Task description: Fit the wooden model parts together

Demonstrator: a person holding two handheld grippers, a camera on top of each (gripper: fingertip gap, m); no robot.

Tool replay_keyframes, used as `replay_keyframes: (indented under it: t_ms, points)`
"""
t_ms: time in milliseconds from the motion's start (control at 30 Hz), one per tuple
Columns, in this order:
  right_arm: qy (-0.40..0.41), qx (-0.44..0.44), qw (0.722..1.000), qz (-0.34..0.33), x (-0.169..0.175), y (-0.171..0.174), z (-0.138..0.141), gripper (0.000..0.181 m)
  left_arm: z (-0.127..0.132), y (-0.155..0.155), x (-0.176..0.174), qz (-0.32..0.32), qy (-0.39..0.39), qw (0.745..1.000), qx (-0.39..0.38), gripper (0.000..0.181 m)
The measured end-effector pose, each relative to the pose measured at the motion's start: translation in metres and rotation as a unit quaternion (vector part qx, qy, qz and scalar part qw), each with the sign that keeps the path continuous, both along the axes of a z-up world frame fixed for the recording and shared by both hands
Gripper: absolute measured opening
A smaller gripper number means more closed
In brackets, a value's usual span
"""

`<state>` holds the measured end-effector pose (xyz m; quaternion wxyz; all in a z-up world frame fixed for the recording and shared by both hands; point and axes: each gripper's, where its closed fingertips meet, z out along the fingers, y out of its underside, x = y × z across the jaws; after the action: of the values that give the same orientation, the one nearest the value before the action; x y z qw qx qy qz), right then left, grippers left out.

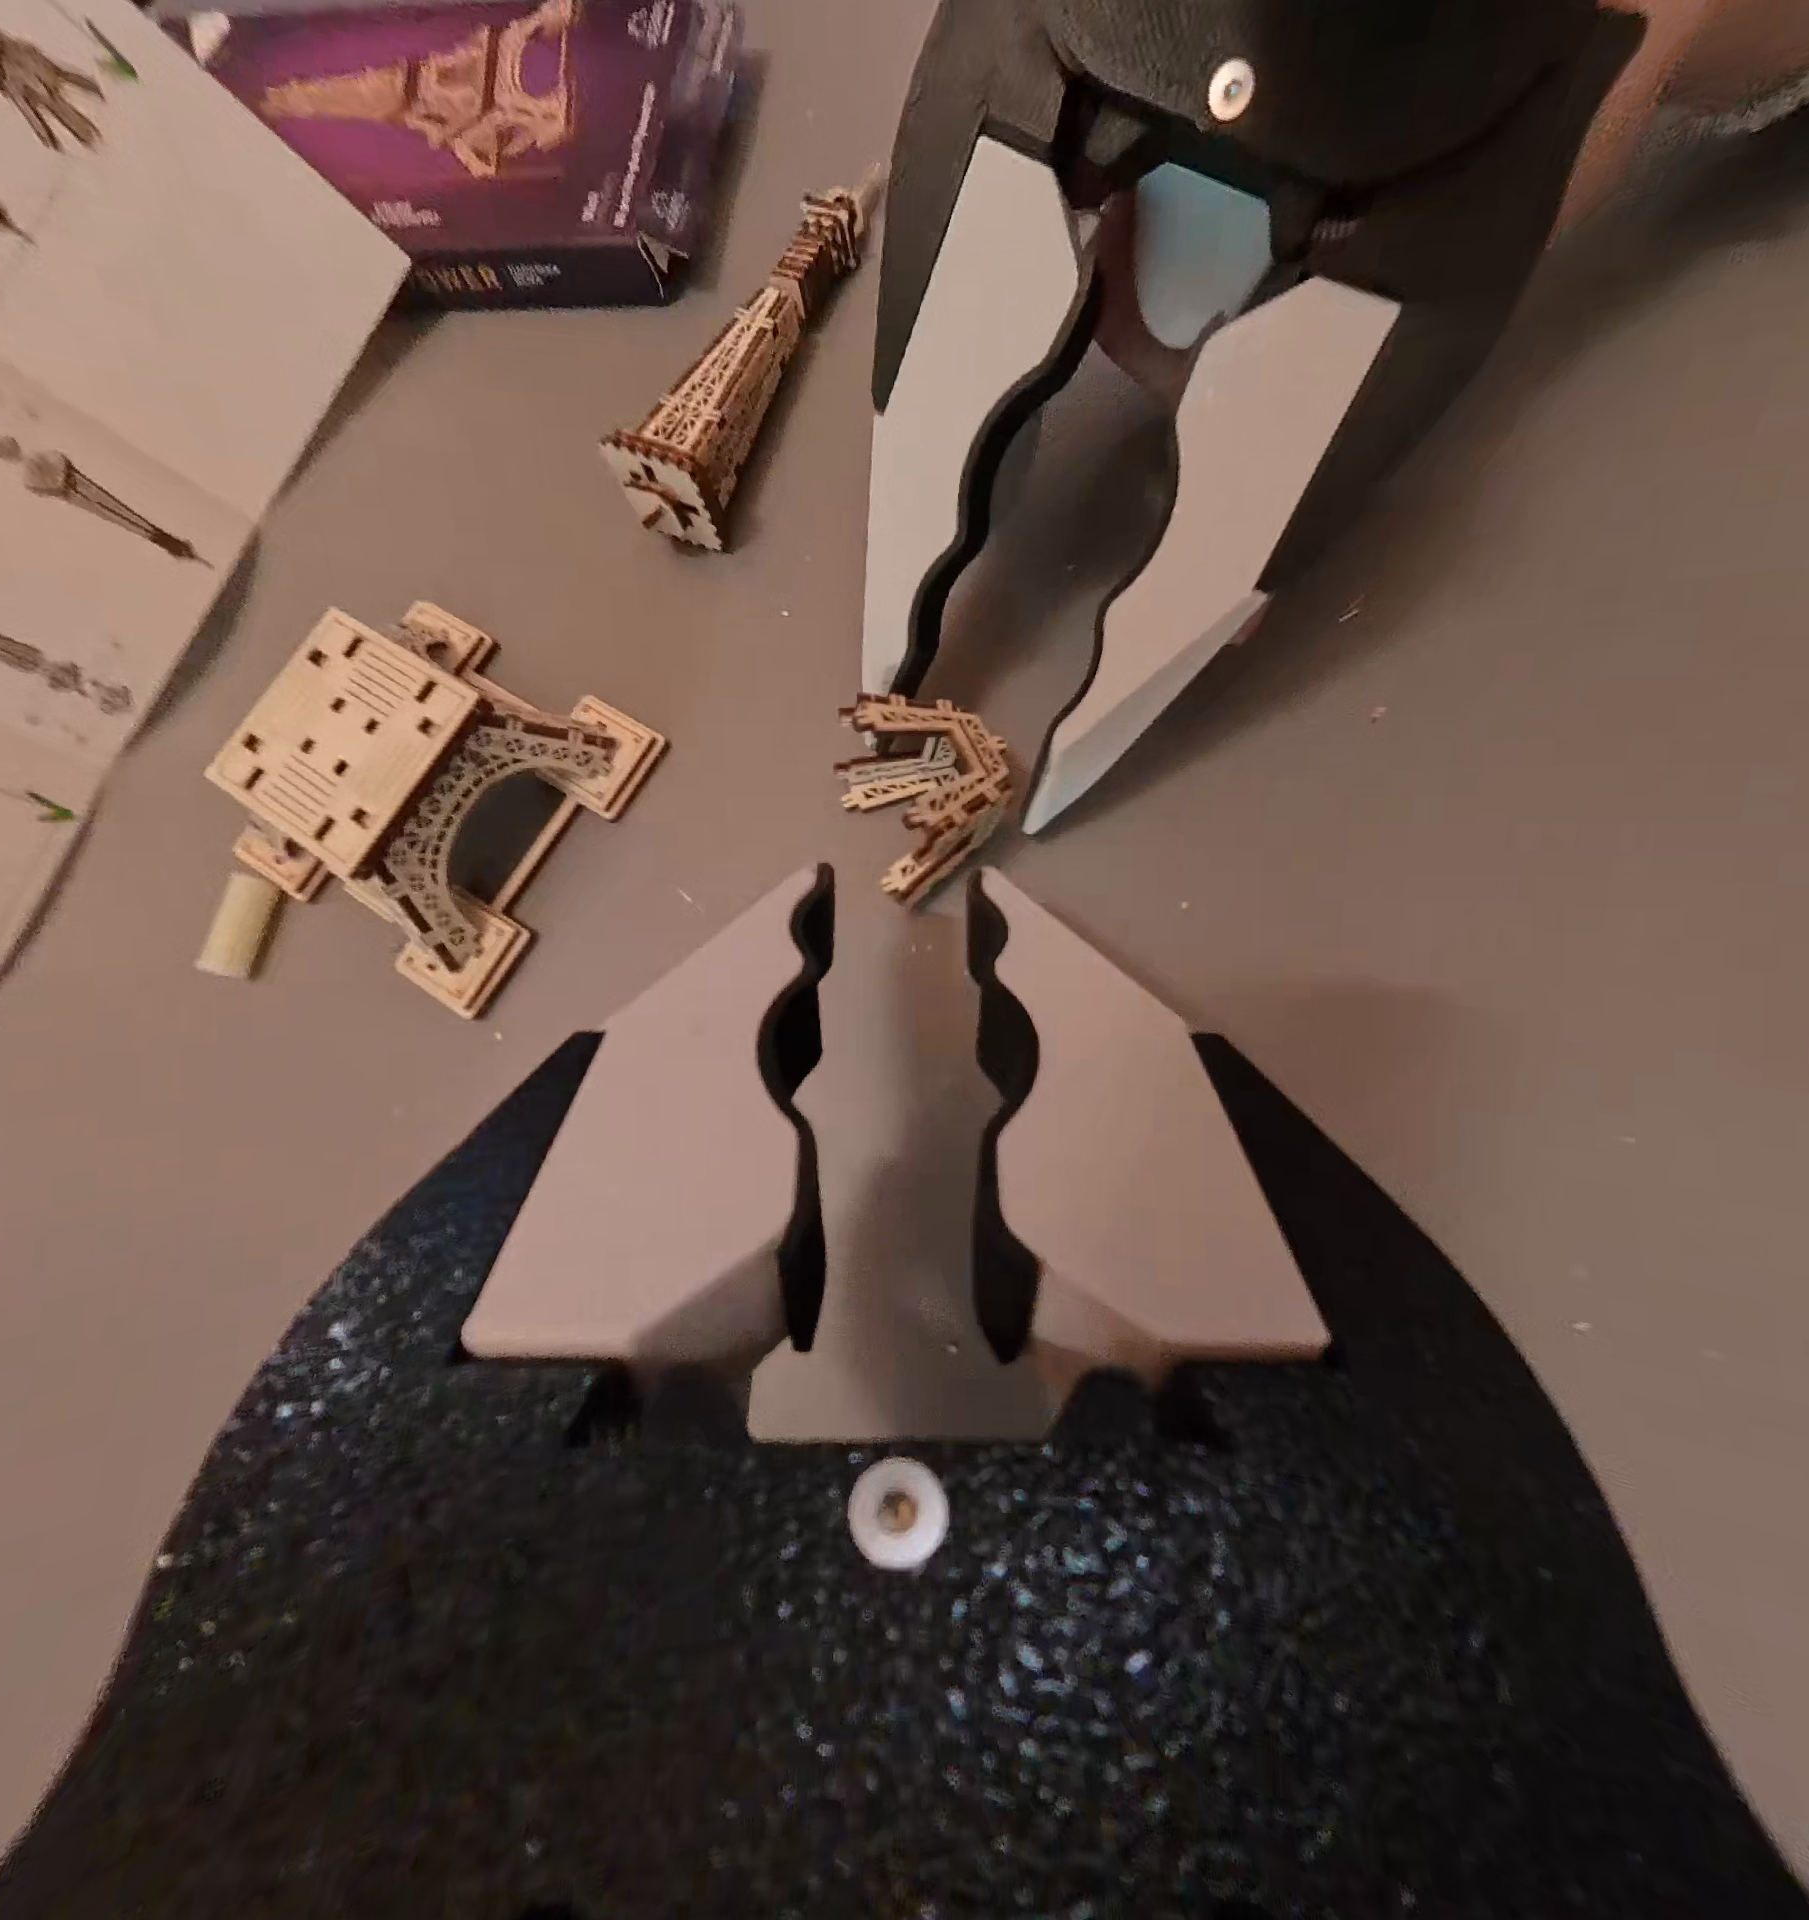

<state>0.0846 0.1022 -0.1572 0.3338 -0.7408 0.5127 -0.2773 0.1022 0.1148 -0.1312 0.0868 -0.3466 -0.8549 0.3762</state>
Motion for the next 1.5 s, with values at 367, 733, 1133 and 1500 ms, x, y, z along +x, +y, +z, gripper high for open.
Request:
replay_keyframes:
  t_ms: [367, 733, 1133, 1500]
  points:
    - [0.011, 0.046, 0.999, 0.007, 0.000, 0.001, 0.002, 0.032, -0.024, 0.003, -0.023, -0.162, 0.027, 0.986, 0.030, 0.006]
    - [-0.024, 0.134, 0.991, 0.006, -0.002, -0.003, 0.021, 0.030, 0.015, -0.014, -0.037, -0.114, 0.270, 0.955, 0.052, 0.000]
    - [-0.232, 0.117, 0.964, 0.056, -0.010, -0.007, 0.093, 0.000, 0.042, -0.001, -0.036, -0.095, 0.487, 0.854, 0.156, 0.000]
    - [-0.173, 0.111, 0.976, 0.071, -0.008, 0.003, 0.067, 0.000, 0.036, -0.004, -0.038, -0.069, 0.500, 0.846, 0.170, 0.000]
